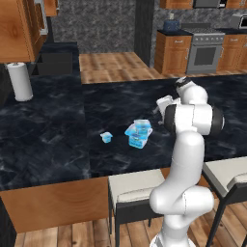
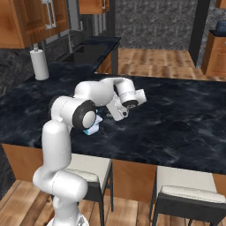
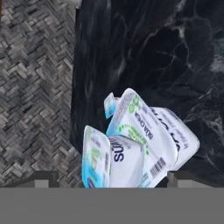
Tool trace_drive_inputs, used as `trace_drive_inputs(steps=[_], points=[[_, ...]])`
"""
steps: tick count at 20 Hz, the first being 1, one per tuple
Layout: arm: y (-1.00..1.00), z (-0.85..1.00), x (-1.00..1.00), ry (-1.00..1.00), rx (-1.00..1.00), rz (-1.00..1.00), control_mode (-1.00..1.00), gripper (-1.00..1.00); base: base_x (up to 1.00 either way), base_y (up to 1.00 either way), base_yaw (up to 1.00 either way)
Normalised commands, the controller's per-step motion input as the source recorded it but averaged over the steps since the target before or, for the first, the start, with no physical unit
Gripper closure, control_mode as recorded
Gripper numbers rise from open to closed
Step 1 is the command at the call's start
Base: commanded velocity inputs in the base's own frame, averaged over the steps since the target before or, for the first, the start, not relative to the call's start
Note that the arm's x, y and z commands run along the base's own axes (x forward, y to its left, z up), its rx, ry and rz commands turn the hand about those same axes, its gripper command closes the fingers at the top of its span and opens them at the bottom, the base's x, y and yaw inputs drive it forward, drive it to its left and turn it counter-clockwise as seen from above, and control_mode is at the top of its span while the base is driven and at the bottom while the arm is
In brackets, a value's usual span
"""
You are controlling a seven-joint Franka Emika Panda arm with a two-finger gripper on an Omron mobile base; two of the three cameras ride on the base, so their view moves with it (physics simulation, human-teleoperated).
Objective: Stack the yogurt containers by placing the smaller containers on top of the larger containers.
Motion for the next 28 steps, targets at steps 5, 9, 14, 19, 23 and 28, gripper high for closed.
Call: trace_drive_inputs(steps=[5,9,14,19,23,28], points=[[0.0,0.23,0.0,-0.05,-0.05,0.04,-1.0,-1.0,0.0,0.0,0.0],[0.0,0.1,-0.08,-0.1,-0.09,0.07,-1.0,-1.0,0.0,0.0,0.0],[0.0,0.18,-0.15,-0.11,-0.09,0.11,-1.0,-1.0,0.0,0.0,0.0],[0.02,0.18,-0.04,-0.12,-0.12,0.1,-1.0,-1.0,0.0,0.0,0.0],[0.25,0.2,0.0,-0.09,-0.16,0.04,-1.0,-1.0,0.0,0.0,0.0],[0.47,0.14,-0.02,-0.06,-0.17,0.01,-1.0,-1.0,0.0,0.0,0.0]])
